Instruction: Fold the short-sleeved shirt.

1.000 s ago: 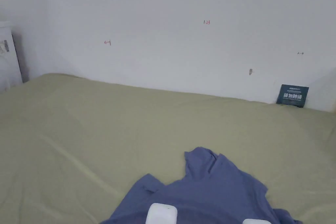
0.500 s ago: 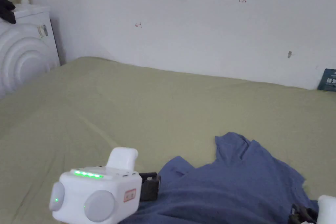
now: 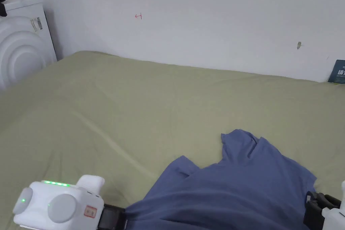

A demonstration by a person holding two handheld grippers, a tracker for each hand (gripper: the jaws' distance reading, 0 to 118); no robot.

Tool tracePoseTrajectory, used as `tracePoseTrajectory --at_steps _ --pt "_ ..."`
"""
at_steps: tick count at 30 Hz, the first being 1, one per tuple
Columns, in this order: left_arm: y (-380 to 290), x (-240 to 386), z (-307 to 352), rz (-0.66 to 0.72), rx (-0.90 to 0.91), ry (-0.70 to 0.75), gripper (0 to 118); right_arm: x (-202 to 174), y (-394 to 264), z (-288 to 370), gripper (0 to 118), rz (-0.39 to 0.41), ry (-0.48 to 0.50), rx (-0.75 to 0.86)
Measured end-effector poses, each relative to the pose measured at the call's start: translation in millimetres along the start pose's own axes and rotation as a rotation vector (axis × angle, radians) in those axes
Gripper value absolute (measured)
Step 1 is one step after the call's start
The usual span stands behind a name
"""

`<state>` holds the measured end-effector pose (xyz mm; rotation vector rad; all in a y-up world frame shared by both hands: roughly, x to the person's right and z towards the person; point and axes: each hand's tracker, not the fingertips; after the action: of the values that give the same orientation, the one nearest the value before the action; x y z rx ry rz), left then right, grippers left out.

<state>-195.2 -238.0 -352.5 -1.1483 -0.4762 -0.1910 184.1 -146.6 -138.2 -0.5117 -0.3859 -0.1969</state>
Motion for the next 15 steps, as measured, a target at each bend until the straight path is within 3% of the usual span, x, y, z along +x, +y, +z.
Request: tracePoseTrajectory --at_steps 1,3,5,6,9,12,13,14,15 --pt "0.4 1.9 -5.8 -0.021 -0.003 0.025 88 -0.7 0.5 0.4 0 0.005 0.007 0.0" --pt "1.0 5.5 -17.0 -0.029 0.01 0.076 81 -1.9 3.5 -3.2 0 0.027 0.015 0.0" --pt "-0.9 2.7 -25.7 -0.028 0.003 0.003 26 2.7 11.3 -8.9 0 0.041 0.024 -0.009" --pt "-0.8 3.1 -25.8 -0.035 0.02 0.014 12 6.4 18.9 -14.5 0 0.053 0.03 -0.013" --pt "-3.9 12.4 -17.9 -0.083 0.049 0.059 7 27.1 51.8 -43.2 0 0.079 0.044 -0.009" --pt "-0.4 8.6 -5.7 -0.043 0.069 0.009 6 47.0 100.2 -104.5 1 0.164 0.105 -0.121" --pt "0.0 7.2 -3.5 -0.03 0.074 0.006 6 51.8 111.3 -122.7 8 0.182 0.101 -0.148" --pt "0.3 5.5 -1.6 -0.02 0.075 -0.007 6 53.7 124.6 -147.6 31 0.239 0.096 -0.189" --pt "2.1 4.1 -0.5 -0.015 0.079 -0.013 6 55.7 136.2 -175.9 65 0.287 0.131 -0.252"
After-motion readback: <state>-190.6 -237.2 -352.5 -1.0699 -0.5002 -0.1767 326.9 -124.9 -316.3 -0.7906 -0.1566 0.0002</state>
